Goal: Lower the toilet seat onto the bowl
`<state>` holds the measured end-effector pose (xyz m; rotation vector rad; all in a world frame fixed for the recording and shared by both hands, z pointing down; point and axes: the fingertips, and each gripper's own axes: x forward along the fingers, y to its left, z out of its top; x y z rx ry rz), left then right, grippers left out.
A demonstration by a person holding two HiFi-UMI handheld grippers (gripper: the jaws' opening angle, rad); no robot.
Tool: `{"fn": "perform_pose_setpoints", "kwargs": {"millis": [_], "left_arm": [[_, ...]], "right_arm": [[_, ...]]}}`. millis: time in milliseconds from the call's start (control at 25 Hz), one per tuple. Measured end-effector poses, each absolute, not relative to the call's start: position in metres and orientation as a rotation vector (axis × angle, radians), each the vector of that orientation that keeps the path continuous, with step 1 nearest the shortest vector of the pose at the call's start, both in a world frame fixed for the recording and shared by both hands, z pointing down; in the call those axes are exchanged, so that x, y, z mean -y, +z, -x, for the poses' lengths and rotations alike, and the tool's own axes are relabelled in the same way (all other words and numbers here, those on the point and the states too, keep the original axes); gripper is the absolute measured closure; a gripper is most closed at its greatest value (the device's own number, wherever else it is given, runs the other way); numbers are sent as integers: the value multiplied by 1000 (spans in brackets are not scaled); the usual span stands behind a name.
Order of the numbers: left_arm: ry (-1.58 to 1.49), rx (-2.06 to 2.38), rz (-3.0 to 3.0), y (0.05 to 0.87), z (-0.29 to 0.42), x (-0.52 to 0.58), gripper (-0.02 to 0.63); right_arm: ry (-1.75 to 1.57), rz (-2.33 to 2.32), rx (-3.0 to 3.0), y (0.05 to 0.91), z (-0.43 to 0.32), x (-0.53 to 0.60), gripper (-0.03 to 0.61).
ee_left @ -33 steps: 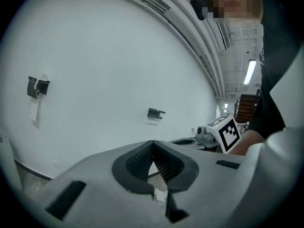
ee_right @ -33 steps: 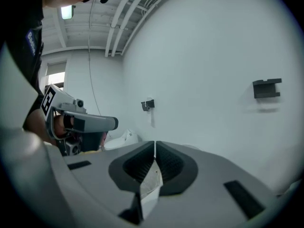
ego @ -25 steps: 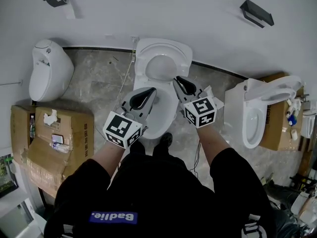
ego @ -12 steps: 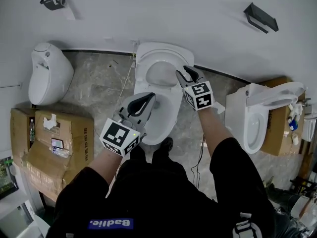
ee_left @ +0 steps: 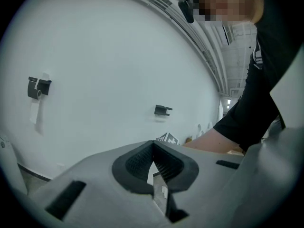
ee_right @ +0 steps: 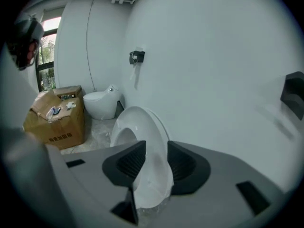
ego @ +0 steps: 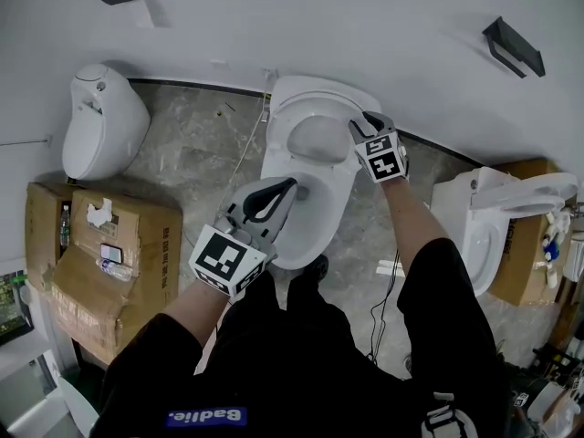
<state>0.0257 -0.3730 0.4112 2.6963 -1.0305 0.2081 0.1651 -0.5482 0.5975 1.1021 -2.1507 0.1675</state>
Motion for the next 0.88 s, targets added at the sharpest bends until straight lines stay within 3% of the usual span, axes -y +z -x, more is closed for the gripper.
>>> {"fn": "perform_pose_setpoints", "kwargs": {"millis": [440, 880], "left_arm": [[238, 1032, -2657, 426, -12, 348, 603], [245, 1062, -2636, 434, -27, 312, 603]], "right_arm": [[-52, -981, 1993, 627, -176, 571, 460], [-60, -1012, 2026, 621, -173, 555, 477]]}}
